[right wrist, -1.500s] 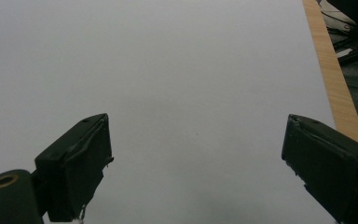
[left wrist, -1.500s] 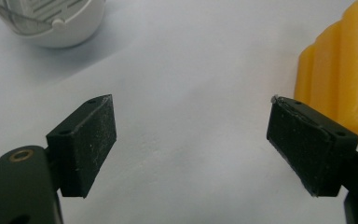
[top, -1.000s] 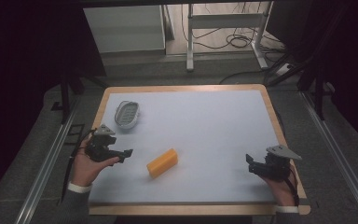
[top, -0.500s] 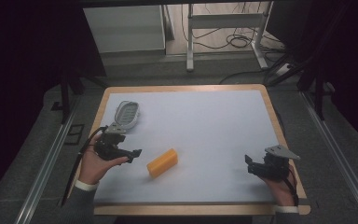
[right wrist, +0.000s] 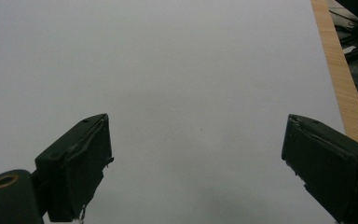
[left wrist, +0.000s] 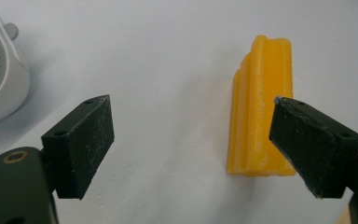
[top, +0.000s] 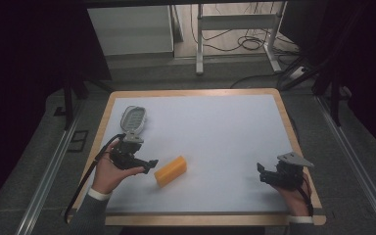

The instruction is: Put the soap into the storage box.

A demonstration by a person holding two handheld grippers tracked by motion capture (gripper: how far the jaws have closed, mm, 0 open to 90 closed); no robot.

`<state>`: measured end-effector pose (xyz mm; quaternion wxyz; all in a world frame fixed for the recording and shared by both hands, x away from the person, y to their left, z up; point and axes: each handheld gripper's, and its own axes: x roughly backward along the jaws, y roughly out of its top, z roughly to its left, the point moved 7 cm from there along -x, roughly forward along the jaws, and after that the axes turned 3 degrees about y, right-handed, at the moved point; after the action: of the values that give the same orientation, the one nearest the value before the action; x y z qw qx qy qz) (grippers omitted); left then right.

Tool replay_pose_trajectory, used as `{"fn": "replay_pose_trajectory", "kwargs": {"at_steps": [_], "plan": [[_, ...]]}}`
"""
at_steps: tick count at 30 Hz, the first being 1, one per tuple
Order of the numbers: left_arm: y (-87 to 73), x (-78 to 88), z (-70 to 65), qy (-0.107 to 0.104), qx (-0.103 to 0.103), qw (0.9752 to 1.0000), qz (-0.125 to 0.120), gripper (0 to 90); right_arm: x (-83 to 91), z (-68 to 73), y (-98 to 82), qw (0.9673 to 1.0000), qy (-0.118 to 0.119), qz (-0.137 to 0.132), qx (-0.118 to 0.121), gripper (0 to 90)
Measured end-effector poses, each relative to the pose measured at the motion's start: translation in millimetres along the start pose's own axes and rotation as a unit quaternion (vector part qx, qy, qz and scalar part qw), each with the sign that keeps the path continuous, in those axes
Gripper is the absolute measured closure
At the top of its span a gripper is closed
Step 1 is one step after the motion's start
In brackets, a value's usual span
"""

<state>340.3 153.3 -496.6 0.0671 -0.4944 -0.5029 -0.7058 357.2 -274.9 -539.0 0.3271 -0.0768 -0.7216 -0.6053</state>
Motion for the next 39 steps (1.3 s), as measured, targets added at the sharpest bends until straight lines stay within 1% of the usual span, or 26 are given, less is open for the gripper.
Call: {"fn": "replay_pose_trajectory", "kwargs": {"at_steps": [5,6,7,9,10,11,13,16,19,24,25,26,27,28,30,38,39], "plan": [[1.8,-5.1,-10.7,-0.009,-0.012,0.9999,0.002,14.2,-0.1,-0.7,-0.5,1.0000,-0.002,0.000,-0.001,8.4],[1.8,-5.1,-10.7,-0.009,-0.012,0.9999,0.002,14.2,-0.1,-0.7,-0.5,1.0000,-0.002,0.000,-0.001,8.4],[3.5,-6.2,-15.0,-0.008,-0.016,0.9998,-0.003,14.5,0.1,-0.6,-0.5,1.0000,-0.002,0.001,0.000,8.4],[4.9,-7.4,-19.1,-0.010,-0.021,0.9997,-0.003,14.6,-0.1,-0.5,-0.7,1.0000,-0.001,0.001,0.001,8.4],[4.9,-7.4,-19.1,-0.010,-0.021,0.9997,-0.003,14.8,-0.1,-0.5,-0.7,1.0000,-0.001,0.001,0.001,8.4],[5.8,-8.6,-21.6,-0.015,-0.021,0.9997,-0.004,14.8,-0.2,-0.6,-0.8,1.0000,-0.002,0.001,0.001,8.4],[5.8,-12.1,-24.6,-0.015,-0.024,0.9996,0.003,14.9,-0.6,-0.6,-1.1,1.0000,-0.002,0.002,0.001,8.4],[6.8,-16.6,-29.0,-0.020,-0.030,0.9993,0.009,15.2,-1.0,-0.1,-1.2,1.0000,-0.003,0.003,0.002,8.4],[9.1,-19.1,-31.6,-0.015,-0.039,0.9990,0.017,16.4,-1.2,0.1,-1.2,1.0000,-0.004,0.002,0.003,8.4],[11.9,-20.3,-34.2,-0.021,-0.039,0.9988,0.020,17.9,-1.1,-1.2,-1.6,1.0000,-0.004,0.002,0.000,8.4],[11.8,-23.9,-36.2,-0.025,-0.037,0.9987,0.024,18.1,-1.4,-1.7,-1.9,1.0000,-0.005,0.003,-0.001,8.4],[11.8,-23.9,-36.2,-0.025,-0.037,0.9987,0.024,18.7,-1.4,-1.7,-1.9,1.0000,-0.005,0.003,-0.001,8.4],[10.5,-27.2,-38.2,-0.030,-0.037,0.9984,0.031,20.0,-1.8,-1.3,-2.1,1.0000,-0.005,0.004,0.002,8.4],[10.5,-27.2,-38.2,-0.030,-0.037,0.9984,0.031,21.3,-1.8,-1.3,-2.1,1.0000,-0.005,0.004,0.002,8.4],[9.2,-32.7,-42.7,-0.038,-0.037,0.9979,0.038,21.9,-2.0,-0.8,-2.2,1.0000,-0.005,0.005,0.003,8.4],[8.7,-45.9,-48.3,-0.046,-0.038,0.9967,0.056,25.0,-3.2,-1.1,-3.3,0.9999,-0.007,0.008,0.003,8.4],[7.4,-50.9,-50.0,-0.049,-0.038,0.9961,0.063,25.6,-3.6,-1.0,-3.5,0.9999,-0.006,0.008,0.003,8.4]]}}
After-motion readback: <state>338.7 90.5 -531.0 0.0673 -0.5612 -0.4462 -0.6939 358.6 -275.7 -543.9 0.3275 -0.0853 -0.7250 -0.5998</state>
